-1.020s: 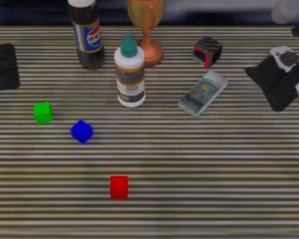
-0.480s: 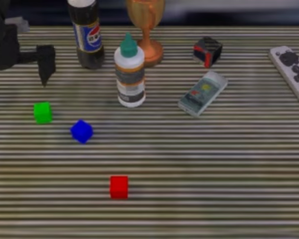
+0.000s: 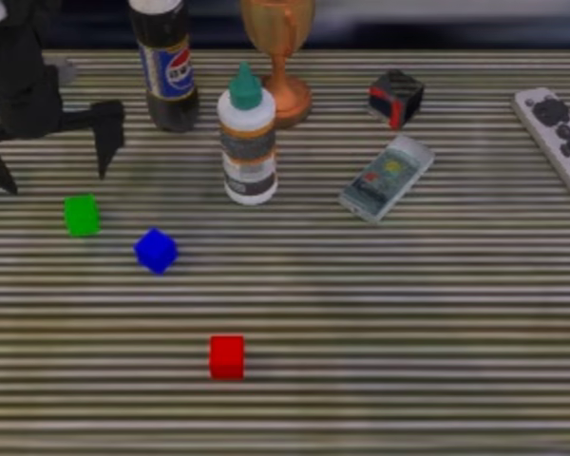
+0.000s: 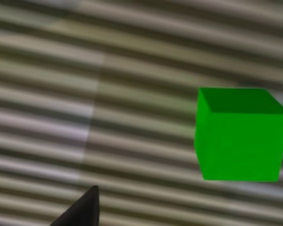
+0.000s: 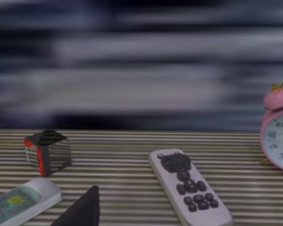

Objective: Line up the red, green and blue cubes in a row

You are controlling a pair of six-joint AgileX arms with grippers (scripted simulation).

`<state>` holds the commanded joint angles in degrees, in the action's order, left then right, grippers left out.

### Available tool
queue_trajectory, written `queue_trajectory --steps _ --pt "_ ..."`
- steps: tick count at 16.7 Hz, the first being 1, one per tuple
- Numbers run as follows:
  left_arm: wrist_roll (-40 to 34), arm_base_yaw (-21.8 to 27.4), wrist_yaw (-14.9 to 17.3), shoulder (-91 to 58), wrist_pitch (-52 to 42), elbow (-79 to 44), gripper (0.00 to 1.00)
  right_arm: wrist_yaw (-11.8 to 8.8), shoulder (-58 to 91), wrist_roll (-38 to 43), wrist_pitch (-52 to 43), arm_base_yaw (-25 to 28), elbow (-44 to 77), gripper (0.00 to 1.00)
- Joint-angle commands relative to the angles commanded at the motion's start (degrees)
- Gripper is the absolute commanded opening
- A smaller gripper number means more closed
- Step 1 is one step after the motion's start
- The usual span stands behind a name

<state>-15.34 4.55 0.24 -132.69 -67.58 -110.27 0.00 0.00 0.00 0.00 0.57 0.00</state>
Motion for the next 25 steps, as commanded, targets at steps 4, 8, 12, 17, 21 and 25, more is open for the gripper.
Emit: queue_trajectory --steps 4,8,12,17,21,25 --pt "0.0 -0.3 0.0 -0.1 0.0 0.0 1.0 0.0 0.0 0.0 0.0 0.0 0.0 1.0" --pt "0.2 -0.1 0.0 -1.6 4.2 2.8 1.0 0.0 0.0 0.0 0.0 0.0 0.0 1.0" --pt "0.1 -0.1 0.1 -4.7 13.0 7.9 1.0 0.0 0.0 0.0 0.0 0.0 0.0 1.0" --pt "0.1 -0.1 0.1 -5.5 14.6 9.1 1.0 0.0 0.0 0.0 0.0 0.0 0.0 1.0" --pt "0.1 -0.1 0.1 -5.5 14.6 9.1 0.7 0.0 0.0 0.0 0.0 0.0 0.0 1.0" --pt "0.1 -0.1 0.1 -5.5 14.6 9.1 0.4 0.0 0.0 0.0 0.0 0.0 0.0 1.0"
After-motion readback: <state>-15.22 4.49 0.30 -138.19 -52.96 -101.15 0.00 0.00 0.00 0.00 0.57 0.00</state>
